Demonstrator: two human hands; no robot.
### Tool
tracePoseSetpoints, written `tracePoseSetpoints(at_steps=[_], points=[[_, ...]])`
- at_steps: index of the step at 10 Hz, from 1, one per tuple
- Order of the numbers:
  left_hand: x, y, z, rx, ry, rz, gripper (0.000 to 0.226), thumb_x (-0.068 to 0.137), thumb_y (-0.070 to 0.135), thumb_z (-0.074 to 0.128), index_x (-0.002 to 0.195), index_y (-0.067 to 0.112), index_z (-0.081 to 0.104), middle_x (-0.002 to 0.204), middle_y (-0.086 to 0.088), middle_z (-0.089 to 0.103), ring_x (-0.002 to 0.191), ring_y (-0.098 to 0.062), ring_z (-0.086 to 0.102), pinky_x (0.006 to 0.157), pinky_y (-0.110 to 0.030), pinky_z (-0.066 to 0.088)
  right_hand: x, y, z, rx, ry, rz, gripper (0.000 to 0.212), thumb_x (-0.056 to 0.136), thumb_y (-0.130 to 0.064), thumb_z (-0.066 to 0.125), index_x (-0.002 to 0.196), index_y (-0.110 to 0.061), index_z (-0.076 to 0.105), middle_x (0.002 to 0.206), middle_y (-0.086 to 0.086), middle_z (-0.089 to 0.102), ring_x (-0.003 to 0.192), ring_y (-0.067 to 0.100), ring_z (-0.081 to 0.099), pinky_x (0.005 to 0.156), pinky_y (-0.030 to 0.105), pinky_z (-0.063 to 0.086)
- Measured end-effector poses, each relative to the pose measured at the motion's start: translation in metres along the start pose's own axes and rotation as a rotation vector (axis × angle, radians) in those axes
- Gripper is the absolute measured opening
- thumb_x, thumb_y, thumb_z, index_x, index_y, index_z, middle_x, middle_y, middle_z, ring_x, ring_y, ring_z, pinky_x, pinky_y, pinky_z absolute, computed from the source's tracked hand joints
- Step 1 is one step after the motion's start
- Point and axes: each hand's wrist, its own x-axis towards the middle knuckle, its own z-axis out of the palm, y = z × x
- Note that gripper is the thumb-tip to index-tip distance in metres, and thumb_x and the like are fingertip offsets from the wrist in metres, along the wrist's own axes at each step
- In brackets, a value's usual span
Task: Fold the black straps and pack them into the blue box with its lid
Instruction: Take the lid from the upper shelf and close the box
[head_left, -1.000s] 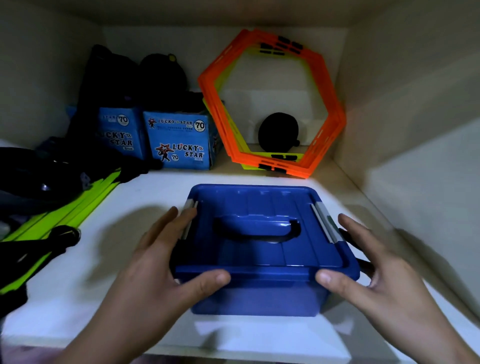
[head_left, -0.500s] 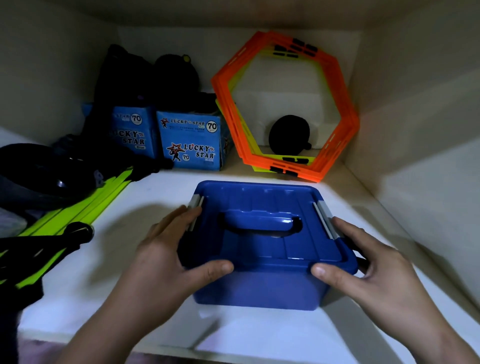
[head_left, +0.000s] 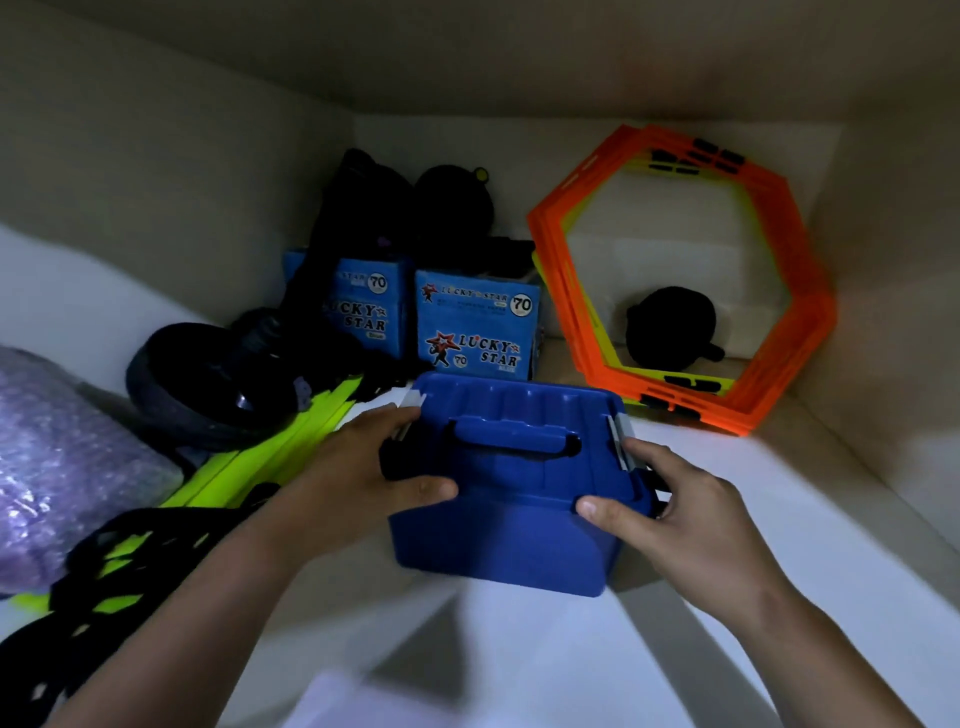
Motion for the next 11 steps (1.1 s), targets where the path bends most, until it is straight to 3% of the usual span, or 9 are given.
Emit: tracePoseSetpoints(at_steps=[2, 3, 4, 5, 6, 7, 9, 10, 11], points=[[0.038, -0.035, -0.025, -0.026, -0.048, -0.043, 0.069, 0.071, 0.047, 0.084, 0.131, 0.042, 0.051, 0.115, 0.029, 0.053, 0.106, 0.007, 0.051, 0.088, -0.015, 0.038, 0.045, -0.006, 0.040, -0.028, -0.002, -0.036, 0.052, 0.074, -0.048, 0.083, 0.115, -0.044, 0.053, 0.098, -0.039, 0.056, 0.088, -0.034, 0.050, 0.067, -0.004, 0.040], [0.054, -0.047, -0.033, -0.084, -0.098, -0.063, 0.058, 0.074, 0.040, 0.084, 0.120, 0.044, 0.049, 0.107, 0.037, 0.047, 0.096, 0.016, 0.047, 0.080, -0.006, 0.035, 0.063, -0.010, 0.054, -0.037, 0.003, -0.045, 0.055, 0.073, -0.050, 0.083, 0.120, -0.039, 0.058, 0.096, -0.039, 0.055, 0.086, -0.032, 0.052, 0.066, -0.004, 0.041], [0.078, -0.066, -0.038, -0.156, -0.099, -0.124, 0.044, 0.074, 0.036, 0.085, 0.106, 0.044, 0.056, 0.106, 0.035, 0.048, 0.102, 0.010, 0.053, 0.077, -0.007, 0.038, 0.087, -0.014, 0.070, -0.042, 0.005, -0.057, 0.059, 0.073, -0.051, 0.083, 0.125, -0.032, 0.062, 0.094, -0.035, 0.059, 0.085, -0.018, 0.059, 0.065, 0.001, 0.042], [0.092, -0.079, -0.040, -0.195, -0.096, -0.154, 0.060, 0.065, 0.044, 0.086, 0.118, 0.039, 0.060, 0.117, 0.029, 0.053, 0.112, -0.001, 0.056, 0.079, -0.010, 0.040, 0.102, -0.014, 0.080, -0.025, -0.002, -0.059, 0.063, 0.073, -0.051, 0.083, 0.127, -0.028, 0.062, 0.100, -0.028, 0.064, 0.093, -0.005, 0.064, 0.069, 0.004, 0.044], [0.110, -0.092, -0.045, -0.147, -0.089, -0.170, 0.107, 0.049, 0.067, 0.083, 0.144, 0.026, 0.052, 0.148, 0.012, 0.046, 0.131, -0.008, 0.045, 0.103, -0.024, 0.039, 0.124, -0.014, 0.093, -0.045, 0.006, -0.052, 0.070, 0.071, -0.056, 0.082, 0.130, -0.023, 0.062, 0.115, -0.012, 0.071, 0.101, 0.010, 0.066, 0.078, 0.019, 0.049], [0.119, -0.095, -0.048, -0.111, -0.106, -0.151, 0.107, 0.053, 0.069, 0.081, 0.147, 0.028, 0.048, 0.158, 0.008, 0.038, 0.140, -0.012, 0.040, 0.111, -0.030, 0.034, 0.135, -0.014, 0.098, -0.060, 0.007, -0.047, 0.073, 0.070, -0.060, 0.081, 0.129, -0.022, 0.061, 0.118, -0.008, 0.072, 0.105, 0.013, 0.067, 0.083, 0.025, 0.053], [0.135, -0.102, -0.047, -0.106, -0.127, -0.133, 0.083, 0.077, 0.046, 0.081, 0.149, 0.024, 0.045, 0.159, 0.003, 0.039, 0.133, -0.012, 0.042, 0.101, -0.025, 0.031, 0.146, -0.010, 0.103, -0.050, 0.011, -0.036, 0.076, 0.072, -0.060, 0.079, 0.133, -0.019, 0.059, 0.122, -0.005, 0.071, 0.104, 0.014, 0.065, 0.078, 0.021, 0.047], [0.135, -0.100, -0.047, -0.061, -0.127, -0.154, 0.084, 0.077, 0.049, 0.079, 0.149, 0.025, 0.043, 0.155, 0.001, 0.042, 0.123, -0.009, 0.043, 0.101, -0.028, 0.036, 0.146, -0.012, 0.100, -0.037, -0.014, -0.015, 0.080, 0.072, -0.060, 0.080, 0.137, -0.021, 0.055, 0.126, -0.005, 0.070, 0.113, 0.016, 0.065, 0.083, 0.023, 0.047], [0.133, -0.097, -0.051, 0.048, -0.103, -0.151, 0.091, 0.074, 0.058, 0.078, 0.151, 0.026, 0.039, 0.156, -0.001, 0.039, 0.134, -0.017, 0.043, 0.109, -0.036, 0.038, 0.144, -0.013, 0.098, -0.022, -0.014, -0.021, 0.080, 0.073, -0.057, 0.080, 0.139, -0.021, 0.053, 0.126, -0.006, 0.068, 0.112, 0.015, 0.063, 0.085, 0.024, 0.047]])
